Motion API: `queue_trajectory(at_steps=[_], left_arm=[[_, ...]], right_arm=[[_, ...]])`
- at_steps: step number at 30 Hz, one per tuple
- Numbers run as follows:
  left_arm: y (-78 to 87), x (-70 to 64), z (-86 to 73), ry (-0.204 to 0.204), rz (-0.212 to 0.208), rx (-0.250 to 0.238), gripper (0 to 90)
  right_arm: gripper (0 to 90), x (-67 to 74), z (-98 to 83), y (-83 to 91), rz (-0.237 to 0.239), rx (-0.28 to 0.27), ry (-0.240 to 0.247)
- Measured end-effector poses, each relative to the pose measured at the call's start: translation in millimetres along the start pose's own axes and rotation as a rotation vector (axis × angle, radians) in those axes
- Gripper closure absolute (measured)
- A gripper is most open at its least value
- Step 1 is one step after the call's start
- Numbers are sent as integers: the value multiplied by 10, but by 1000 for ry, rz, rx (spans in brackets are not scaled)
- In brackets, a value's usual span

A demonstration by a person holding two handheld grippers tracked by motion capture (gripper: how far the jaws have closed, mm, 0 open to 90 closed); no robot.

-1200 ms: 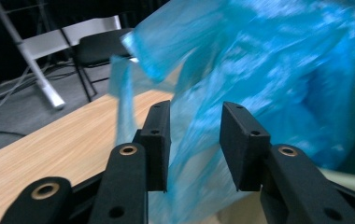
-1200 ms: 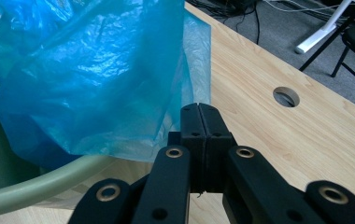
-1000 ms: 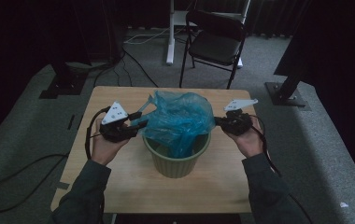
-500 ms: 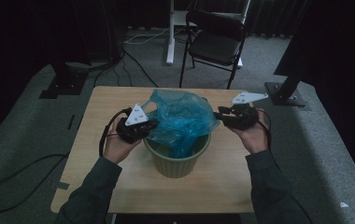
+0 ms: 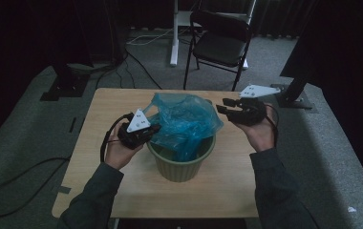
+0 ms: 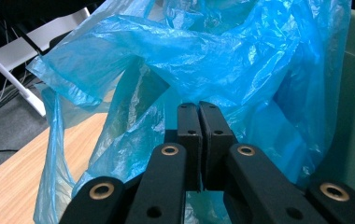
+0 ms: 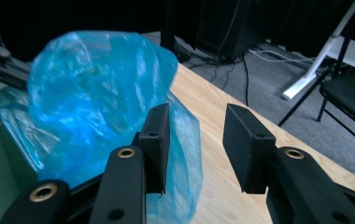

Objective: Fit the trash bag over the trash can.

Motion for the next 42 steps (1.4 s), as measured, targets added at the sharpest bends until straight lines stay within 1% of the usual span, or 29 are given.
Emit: queue_trajectory(at_steps=[5, 7, 9, 10, 11, 12, 14, 15, 19, 21, 23, 29, 32, 34, 35, 36, 37, 42], left_arm=[[-13, -28, 10, -13, -1, 3, 877], [-13, -37, 11, -13, -2, 0, 877], [-8, -50, 9, -13, -4, -6, 877], [-5, -54, 7, -13, -4, -8, 877], [3, -62, 2, -13, -5, -10, 877], [13, -67, -4, -17, -5, -11, 877], [36, -69, -29, -19, 0, -12, 877], [40, -67, -40, -18, 2, -13, 877], [77, -41, -100, -2, 11, -24, 875], [92, -49, -124, 5, 10, -29, 875], [106, -59, -145, 5, 13, -29, 875], [145, -90, -215, -6, 23, -23, 876], [185, -98, -230, -5, 21, -37, 878], [203, -103, -237, -5, 20, -39, 878], [203, -103, -237, -5, 20, -39, 878], [210, -107, -238, -7, 21, -40, 878], [212, -111, -238, -7, 22, -40, 877], [212, -103, -234, -6, 19, -36, 869]], right_arm=[[606, 106, 167, -41, 41, -40, 32], [599, 160, 228, -89, 54, -37, 49], [595, 198, 256, -169, 65, -14, 67], [628, 202, 255, -224, 63, 9, 70], [706, 203, 246, -250, 69, 23, 69], [781, 211, 227, -275, 86, 32, 69], [879, 244, 164, -279, 114, 36, 76], [898, 270, 109, -267, 122, 38, 82], [900, 338, -93, -218, 151, 50, 84], [900, 356, -187, -176, 173, 41, 65], [900, 368, -265, -126, 195, 35, 53], [900, 394, -501, -4, 232, 40, 23], [900, 417, -623, 44, 249, 43, 7], [900, 429, -698, 63, 252, 57, 4], [900, 429, -698, 63, 252, 57, 4], [900, 432, -737, 71, 253, 66, 2], [900, 424, -808, 77, 253, 84, -10], [900, 392, -861, 73, 253, 94, -17]])
Point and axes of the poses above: each handheld gripper's, and its own axes: y roughly backward along the jaws, z roughly out of its top, x roughly to its left, the point moved 4 cm from there along -y, roughly forward along the jaws, and after that the axes turned 6 degrees about y, right-handed, at the moved point
